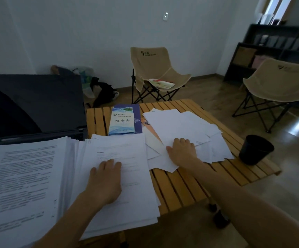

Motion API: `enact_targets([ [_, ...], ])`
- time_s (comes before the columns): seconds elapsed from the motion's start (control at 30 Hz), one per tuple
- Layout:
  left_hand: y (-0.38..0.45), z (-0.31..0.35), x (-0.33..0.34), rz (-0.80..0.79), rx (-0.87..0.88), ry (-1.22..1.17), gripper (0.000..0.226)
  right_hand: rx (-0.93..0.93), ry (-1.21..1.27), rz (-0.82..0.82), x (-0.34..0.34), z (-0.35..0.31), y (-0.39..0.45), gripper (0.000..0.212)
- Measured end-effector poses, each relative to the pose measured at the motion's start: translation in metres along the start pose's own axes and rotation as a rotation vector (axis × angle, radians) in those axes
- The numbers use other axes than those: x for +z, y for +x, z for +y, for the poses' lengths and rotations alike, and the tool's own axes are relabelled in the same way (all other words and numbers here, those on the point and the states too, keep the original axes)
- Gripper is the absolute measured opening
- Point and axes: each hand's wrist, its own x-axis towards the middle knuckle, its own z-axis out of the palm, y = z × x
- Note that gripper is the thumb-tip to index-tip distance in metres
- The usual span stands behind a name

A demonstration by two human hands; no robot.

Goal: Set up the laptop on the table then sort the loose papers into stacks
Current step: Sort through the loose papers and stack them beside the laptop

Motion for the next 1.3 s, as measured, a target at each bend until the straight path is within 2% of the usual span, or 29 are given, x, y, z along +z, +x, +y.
enact_targets([
  [0.07,0.001,0.000,0.001,-0.001,-0.001,0.008,0.061,-0.054,-0.094,0.084,0.004,0.000,-0.001,0.032],
  [0.1,0.001,0.001,0.001,-0.005,-0.001,0.018,0.062,-0.059,-0.084,0.095,0.003,0.000,-0.001,0.032],
  [0.27,-0.001,0.005,0.000,-0.024,-0.003,0.020,0.061,-0.097,0.206,-0.061,-0.009,0.024,0.008,0.055],
  [0.37,-0.002,0.005,0.000,-0.014,-0.001,0.021,0.061,-0.058,0.300,-0.025,-0.012,0.060,0.016,0.058],
  [0.43,-0.003,0.005,0.000,-0.012,-0.002,0.020,0.060,-0.032,0.213,-0.045,-0.014,0.083,0.027,0.060],
  [0.5,-0.003,0.007,0.001,-0.007,-0.006,0.021,0.060,-0.084,0.000,-0.165,-0.023,0.095,0.037,0.067],
  [0.57,-0.003,0.009,0.001,-0.001,-0.012,0.024,0.060,-0.164,-0.223,-0.194,-0.032,0.100,0.046,0.069],
  [0.7,0.000,0.008,0.004,0.011,-0.016,0.036,0.060,-0.274,-0.409,-0.195,-0.035,0.099,0.058,0.045],
  [0.8,0.000,0.008,0.005,0.005,-0.019,0.042,0.061,-0.350,-0.494,-0.131,-0.033,0.095,0.060,0.031],
  [1.0,0.000,0.010,0.004,-0.001,-0.022,0.040,0.063,-0.337,-0.382,-0.082,-0.039,0.108,0.044,0.030],
  [1.17,-0.001,0.009,0.002,0.002,-0.011,-0.018,0.058,-0.352,-0.390,0.101,-0.061,0.102,0.005,0.020],
  [1.23,-0.002,0.008,0.003,0.010,0.004,-0.076,0.055,-0.425,-0.370,0.060,-0.070,0.095,-0.016,0.020],
  [1.3,-0.003,0.009,0.006,0.043,0.046,-0.166,0.056,-0.483,-0.274,-0.057,-0.079,0.086,-0.038,0.022],
])
